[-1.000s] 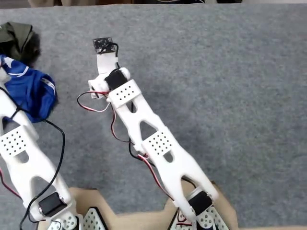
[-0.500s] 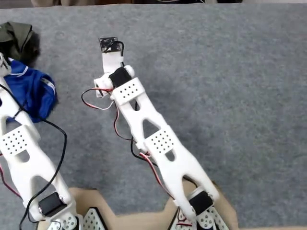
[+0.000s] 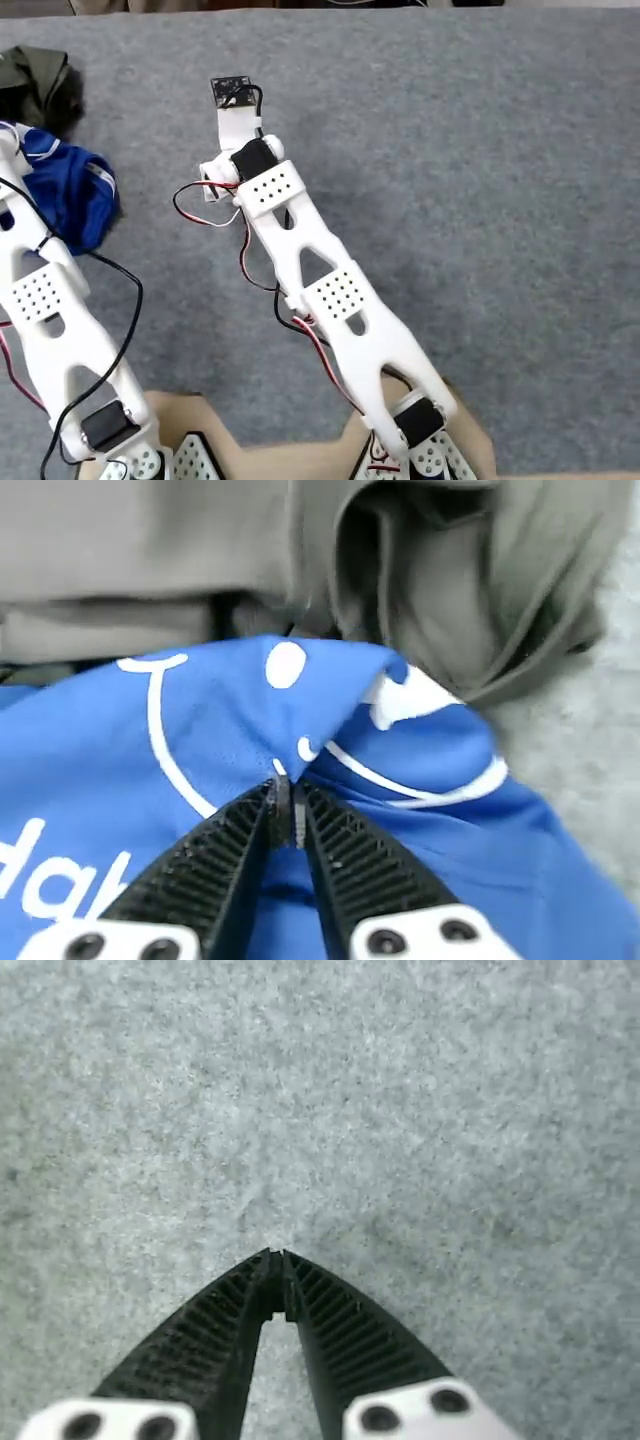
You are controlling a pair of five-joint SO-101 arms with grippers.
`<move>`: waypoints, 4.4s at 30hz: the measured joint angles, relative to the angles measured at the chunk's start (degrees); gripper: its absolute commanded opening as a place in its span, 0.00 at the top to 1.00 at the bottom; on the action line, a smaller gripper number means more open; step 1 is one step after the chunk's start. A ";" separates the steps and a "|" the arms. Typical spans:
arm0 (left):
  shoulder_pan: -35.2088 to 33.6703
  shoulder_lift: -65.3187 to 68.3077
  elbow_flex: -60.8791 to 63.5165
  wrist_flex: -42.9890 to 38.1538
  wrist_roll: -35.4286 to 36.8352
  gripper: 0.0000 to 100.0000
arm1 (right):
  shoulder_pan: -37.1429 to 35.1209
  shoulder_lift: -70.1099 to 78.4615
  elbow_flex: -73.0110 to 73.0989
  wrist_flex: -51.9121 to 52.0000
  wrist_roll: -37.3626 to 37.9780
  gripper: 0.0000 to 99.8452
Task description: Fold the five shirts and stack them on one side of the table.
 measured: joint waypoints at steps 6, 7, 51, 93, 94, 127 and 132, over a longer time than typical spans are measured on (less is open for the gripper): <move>1.05 -2.99 -0.53 6.51 -0.09 0.98 | 0.00 0.00 0.00 0.00 0.00 0.99; 1.05 -3.52 -0.53 8.18 -0.09 0.98 | 0.00 0.00 0.00 0.00 0.00 0.99; -0.70 -5.80 1.23 16.70 -1.67 0.64 | 22.15 -10.64 0.00 14.24 0.00 0.99; 39.56 -26.99 -1.05 27.08 6.51 0.98 | 36.75 -10.64 0.00 14.24 6.07 0.99; 41.58 -27.87 -1.05 27.08 7.03 0.98 | 38.68 -10.64 0.00 14.24 8.53 0.99; 49.67 -47.30 20.48 26.73 12.04 0.98 | 48.97 -10.64 -0.09 14.59 45.63 0.99; 44.84 -46.68 30.95 26.99 6.24 0.98 | 46.07 -10.64 -0.09 14.51 45.63 0.99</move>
